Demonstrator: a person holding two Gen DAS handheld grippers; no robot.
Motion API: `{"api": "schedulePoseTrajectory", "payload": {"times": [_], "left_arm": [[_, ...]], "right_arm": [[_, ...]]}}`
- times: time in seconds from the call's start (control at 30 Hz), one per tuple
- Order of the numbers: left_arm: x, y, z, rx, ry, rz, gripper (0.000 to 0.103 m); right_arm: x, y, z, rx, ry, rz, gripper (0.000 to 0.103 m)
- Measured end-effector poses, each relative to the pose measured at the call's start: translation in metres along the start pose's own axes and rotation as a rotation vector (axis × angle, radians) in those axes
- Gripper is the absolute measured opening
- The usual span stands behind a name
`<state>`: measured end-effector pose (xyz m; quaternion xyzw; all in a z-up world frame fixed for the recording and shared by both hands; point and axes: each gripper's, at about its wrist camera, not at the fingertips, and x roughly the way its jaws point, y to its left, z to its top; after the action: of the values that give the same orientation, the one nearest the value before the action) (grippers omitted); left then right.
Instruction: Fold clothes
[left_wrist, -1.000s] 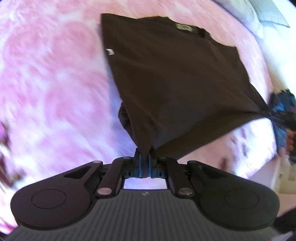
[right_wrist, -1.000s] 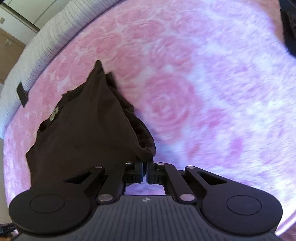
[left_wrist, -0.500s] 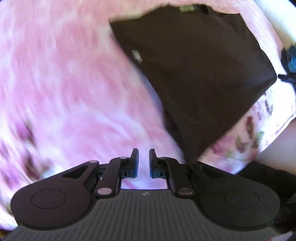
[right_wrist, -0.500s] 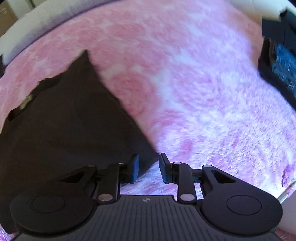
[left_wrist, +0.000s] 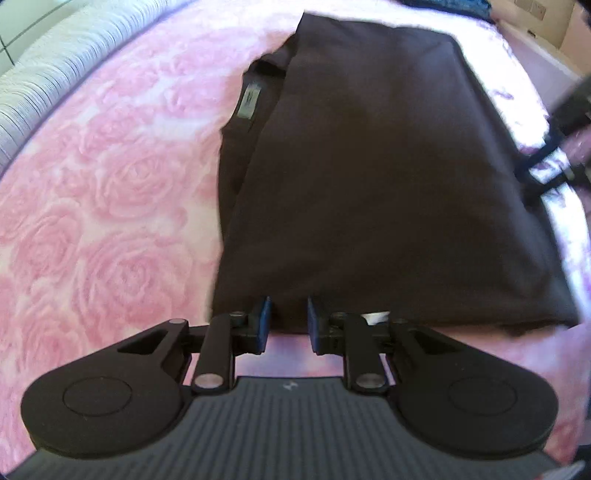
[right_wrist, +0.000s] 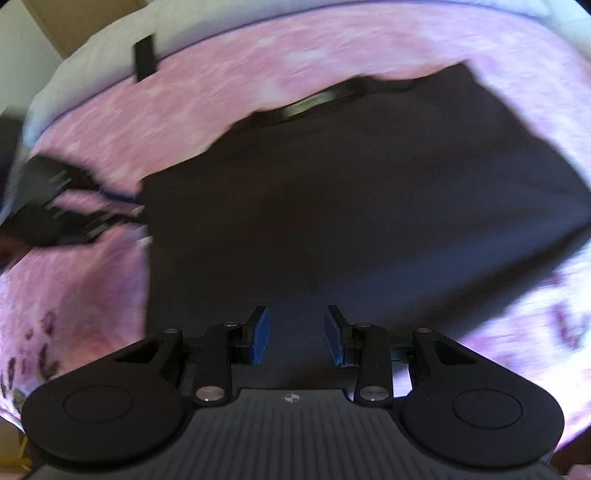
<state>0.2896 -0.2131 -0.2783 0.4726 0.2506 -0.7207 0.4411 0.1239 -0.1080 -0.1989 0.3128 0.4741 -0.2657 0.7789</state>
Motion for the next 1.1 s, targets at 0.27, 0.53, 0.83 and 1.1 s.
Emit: {"api": "schedulePoseTrajectory", "payload": {"times": [0.27,0.53,0.83,1.1], "left_arm": [[-0.024,0.023,-0.029,0.117,-0.035,0.047,0.021],[-0.043,-0.020,-0.052,0.469,-0.145,0.094,0.064],[-0.006,-0.070,-0.052,0.841,-0.217,0.163,0.081],[0.025,-0.071,-0.024,1.056,-0.229,0.259,0.020]], "right_arm": [[-0.008,0.048,-0.016,-0.031,-0.026,-0.146,0.073],[0.017,0.131,-0.080,-0.624,0.059,-0.269,0.074],[0.020,0.129,-0.063,-0.598,0.015,-0.325,0.004],[-0.037,0.115,-0.033,-0.378,-0.116,-0.286,0.004]]}}
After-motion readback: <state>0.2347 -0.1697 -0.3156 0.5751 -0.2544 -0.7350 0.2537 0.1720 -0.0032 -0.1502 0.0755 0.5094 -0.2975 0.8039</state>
